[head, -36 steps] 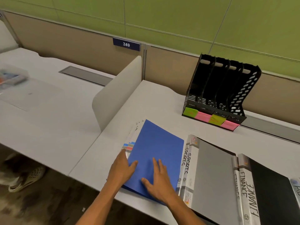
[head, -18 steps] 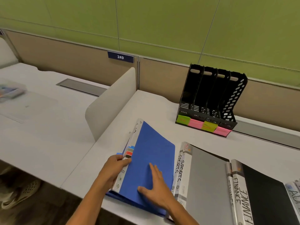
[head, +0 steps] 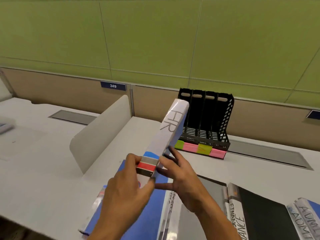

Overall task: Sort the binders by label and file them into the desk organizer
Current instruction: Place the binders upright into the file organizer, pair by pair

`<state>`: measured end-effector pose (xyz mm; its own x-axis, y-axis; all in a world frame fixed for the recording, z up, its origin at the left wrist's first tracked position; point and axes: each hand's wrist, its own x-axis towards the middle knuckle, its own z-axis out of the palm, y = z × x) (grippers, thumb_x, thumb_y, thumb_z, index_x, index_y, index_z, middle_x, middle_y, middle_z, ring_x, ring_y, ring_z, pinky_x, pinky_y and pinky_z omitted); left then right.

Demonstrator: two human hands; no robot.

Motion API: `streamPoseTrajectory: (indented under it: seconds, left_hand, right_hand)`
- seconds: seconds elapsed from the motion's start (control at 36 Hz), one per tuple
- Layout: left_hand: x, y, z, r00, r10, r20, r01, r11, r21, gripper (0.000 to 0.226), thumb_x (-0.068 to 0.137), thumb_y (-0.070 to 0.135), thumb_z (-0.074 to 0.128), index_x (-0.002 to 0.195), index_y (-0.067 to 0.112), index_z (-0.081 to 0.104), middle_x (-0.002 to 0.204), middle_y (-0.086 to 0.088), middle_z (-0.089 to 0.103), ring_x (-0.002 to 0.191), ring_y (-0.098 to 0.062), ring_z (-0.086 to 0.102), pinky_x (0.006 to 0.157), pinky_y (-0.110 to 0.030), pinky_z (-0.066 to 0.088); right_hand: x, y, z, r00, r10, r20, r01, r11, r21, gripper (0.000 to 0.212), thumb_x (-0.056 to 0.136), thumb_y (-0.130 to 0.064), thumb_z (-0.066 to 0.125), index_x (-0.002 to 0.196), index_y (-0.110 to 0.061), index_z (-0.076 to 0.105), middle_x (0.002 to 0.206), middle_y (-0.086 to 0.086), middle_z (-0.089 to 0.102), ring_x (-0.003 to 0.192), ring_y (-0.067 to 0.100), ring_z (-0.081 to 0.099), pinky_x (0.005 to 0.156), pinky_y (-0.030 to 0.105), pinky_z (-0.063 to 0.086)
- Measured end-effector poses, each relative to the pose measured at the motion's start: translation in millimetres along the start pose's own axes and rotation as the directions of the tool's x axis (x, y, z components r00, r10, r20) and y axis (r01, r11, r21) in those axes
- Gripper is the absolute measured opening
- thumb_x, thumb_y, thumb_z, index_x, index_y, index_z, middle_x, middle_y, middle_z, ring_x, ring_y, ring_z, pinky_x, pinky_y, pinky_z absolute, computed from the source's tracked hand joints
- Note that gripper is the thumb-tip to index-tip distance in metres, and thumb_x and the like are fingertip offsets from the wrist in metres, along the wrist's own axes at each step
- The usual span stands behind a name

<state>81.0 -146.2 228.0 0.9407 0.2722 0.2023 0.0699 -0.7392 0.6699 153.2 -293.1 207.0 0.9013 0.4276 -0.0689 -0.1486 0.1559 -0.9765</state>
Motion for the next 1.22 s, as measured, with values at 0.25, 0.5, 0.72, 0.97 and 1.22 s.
streamPoseTrajectory:
  seconds: [0.25,0.5,0.72,0.97,1.22]
  left_hand:
    - [10,16,66,0.971,0.235,-0.052,-0.228,0.968,0.105,0.066,0.062,0.054,0.088,0.118,0.037,0.058,0.075,0.019,0.068,0.047,-0.007,0.048,0.045,0.001,0.021]
    - [60,10,109,0.858,0.493,-0.143,-0.509,0.853,-0.113,0.078,0.068,0.062,0.079,0.134,0.022,0.062,0.09,0.014,0.076,0.058,0.0,0.065,0.058,-0.004,0.048]
    - [141,-13,140,0.809,0.586,-0.033,-0.524,0.695,-0.493,0.059,0.089,0.074,0.049,0.134,0.036,0.048,0.143,0.025,0.053,0.117,0.008,0.06,0.09,-0.016,0.053]
    - [323,-70,222,0.903,0.205,0.377,-0.095,0.952,-0.292,0.07,0.086,0.04,0.076,0.143,0.022,0.04,0.138,-0.002,0.061,0.118,-0.022,0.062,0.087,-0.024,0.04]
    - [376,-72,283,0.828,0.282,0.485,-0.2,0.956,-0.214,0.048,0.08,0.037,0.077,0.122,0.027,0.056,0.117,0.004,0.068,0.102,-0.022,0.066,0.083,-0.037,0.056]
  right_hand:
    - [-13,-47,-37,0.906,-0.261,-0.333,0.183,0.951,-0.248,0.044,0.057,-0.079,0.075,0.092,-0.063,0.054,0.097,-0.032,0.067,0.09,-0.005,0.068,0.058,0.026,0.06]
    - [16,-68,-53,0.719,-0.418,-0.556,0.111,0.858,-0.502,0.091,0.06,-0.06,0.079,0.133,-0.048,0.026,0.109,-0.015,0.058,0.092,0.009,0.066,0.063,0.035,0.064]
    - [57,-72,-72,0.462,-0.615,-0.639,0.043,0.735,-0.676,0.053,0.079,-0.03,0.078,0.114,-0.03,0.039,0.09,-0.016,0.056,0.081,-0.008,0.063,0.044,0.006,0.046]
    - [125,-86,-79,0.377,-0.709,-0.596,0.035,0.654,-0.755,0.056,0.082,-0.029,0.079,0.121,-0.027,0.039,0.088,-0.034,0.057,0.085,-0.013,0.062,0.048,0.005,0.046]
    - [219,-96,-92,0.497,-0.669,-0.552,-0.046,0.616,-0.787,0.061,0.083,-0.027,0.074,0.131,-0.029,0.037,0.094,-0.018,0.063,0.08,0.001,0.067,0.063,0.028,0.06]
